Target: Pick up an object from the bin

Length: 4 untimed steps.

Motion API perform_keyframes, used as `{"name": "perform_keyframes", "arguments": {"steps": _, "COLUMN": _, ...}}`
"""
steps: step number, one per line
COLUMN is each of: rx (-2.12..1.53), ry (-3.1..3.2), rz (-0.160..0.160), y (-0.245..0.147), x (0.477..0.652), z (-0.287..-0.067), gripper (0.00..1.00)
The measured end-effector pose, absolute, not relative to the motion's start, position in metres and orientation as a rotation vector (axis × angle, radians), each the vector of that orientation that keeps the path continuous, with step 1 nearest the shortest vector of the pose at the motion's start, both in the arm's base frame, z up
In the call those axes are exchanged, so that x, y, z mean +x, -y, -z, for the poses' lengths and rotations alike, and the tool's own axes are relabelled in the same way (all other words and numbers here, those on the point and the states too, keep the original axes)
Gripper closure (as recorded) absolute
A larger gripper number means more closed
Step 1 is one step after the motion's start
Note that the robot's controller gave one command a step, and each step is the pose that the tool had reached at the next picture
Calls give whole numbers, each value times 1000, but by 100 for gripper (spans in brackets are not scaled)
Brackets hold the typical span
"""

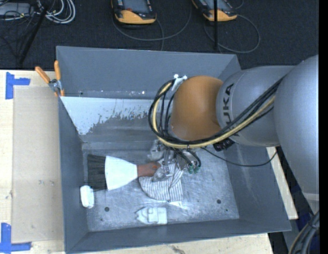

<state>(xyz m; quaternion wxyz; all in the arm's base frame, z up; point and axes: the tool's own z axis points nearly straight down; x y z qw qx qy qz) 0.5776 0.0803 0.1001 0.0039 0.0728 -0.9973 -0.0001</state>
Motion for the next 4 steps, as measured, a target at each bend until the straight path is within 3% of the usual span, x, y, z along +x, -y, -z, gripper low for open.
{"name": "perform_keyframes", "arguments": {"steps": 2, "rx": 230, "ry": 3134, "rz": 0, "y": -81, "x": 580, "z": -138, "gripper": 100}}
{"name": "perform_keyframes", "arguments": {"steps": 4, "rx": 229, "ry": 3135, "rz": 1, "y": -81, "x": 580, "z": -150, "gripper": 100}}
